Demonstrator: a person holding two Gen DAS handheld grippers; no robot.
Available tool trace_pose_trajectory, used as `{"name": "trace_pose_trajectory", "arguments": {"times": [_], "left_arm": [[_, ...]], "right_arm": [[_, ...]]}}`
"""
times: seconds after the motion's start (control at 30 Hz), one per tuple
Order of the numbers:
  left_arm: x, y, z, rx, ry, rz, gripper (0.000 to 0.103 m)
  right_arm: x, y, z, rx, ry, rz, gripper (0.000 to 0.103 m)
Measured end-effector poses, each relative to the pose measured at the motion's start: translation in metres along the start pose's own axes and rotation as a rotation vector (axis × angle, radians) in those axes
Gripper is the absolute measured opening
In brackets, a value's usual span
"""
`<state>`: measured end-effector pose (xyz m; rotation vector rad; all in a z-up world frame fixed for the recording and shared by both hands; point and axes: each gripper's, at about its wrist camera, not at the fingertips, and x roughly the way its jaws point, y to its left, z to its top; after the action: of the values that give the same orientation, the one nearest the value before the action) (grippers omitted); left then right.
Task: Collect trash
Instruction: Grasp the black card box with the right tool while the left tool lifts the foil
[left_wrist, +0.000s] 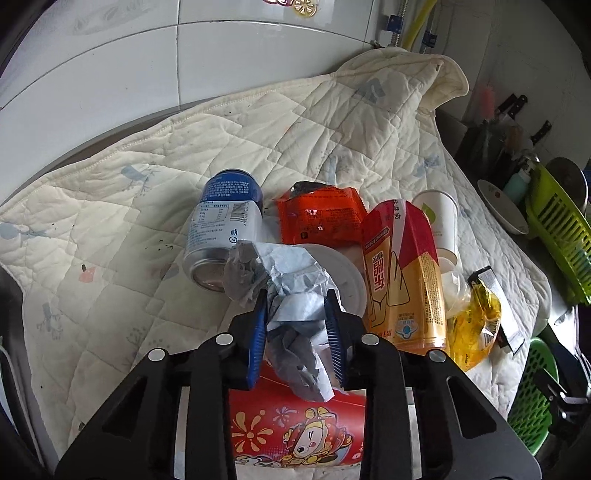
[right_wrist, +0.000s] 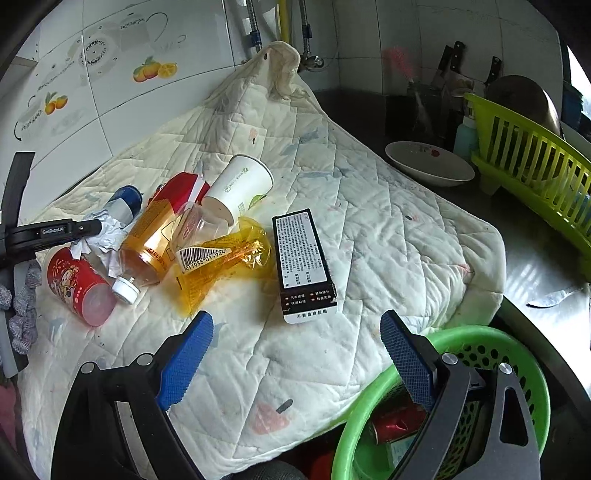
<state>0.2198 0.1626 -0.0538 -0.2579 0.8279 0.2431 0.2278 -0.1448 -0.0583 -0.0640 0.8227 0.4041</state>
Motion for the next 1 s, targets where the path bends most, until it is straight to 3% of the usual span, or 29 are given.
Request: {"name": "trace_pose_trajectory", "arguments": {"times": [0.37,0.6,0.83,0.97,1.0], "left_arm": [[-0.032,0.0,0.003,0.001,-0.074,-0.038,0.021],[-0.062,-0.004,0.007,0.025,-0.139,-0.065,0.021],[-0.082,-0.01,0.008,0.042,-0.173,-0.096,0.021],[-0.089,-0.017,0.006,0.052,-0.183,-0.119,0.021],[-0.09,-0.02,0.006,0.055,-0.185,-0.126,0.021]], "right_arm": [[0.061,-0.001,0.028,-0.093,0.076,-0.047,0.086],[0.091,-0.01,0.039,-0.066,0.13,-0.02,0.074],[0.114,-0.017,0.042,-0.02,0.162,-0.002,0.069],[0.106,-0.016,0.043,-0.019,0.149,0.001,0.05],[0.103,-0.017,0.044,-0.012,0.149,0.004,0.049]]}}
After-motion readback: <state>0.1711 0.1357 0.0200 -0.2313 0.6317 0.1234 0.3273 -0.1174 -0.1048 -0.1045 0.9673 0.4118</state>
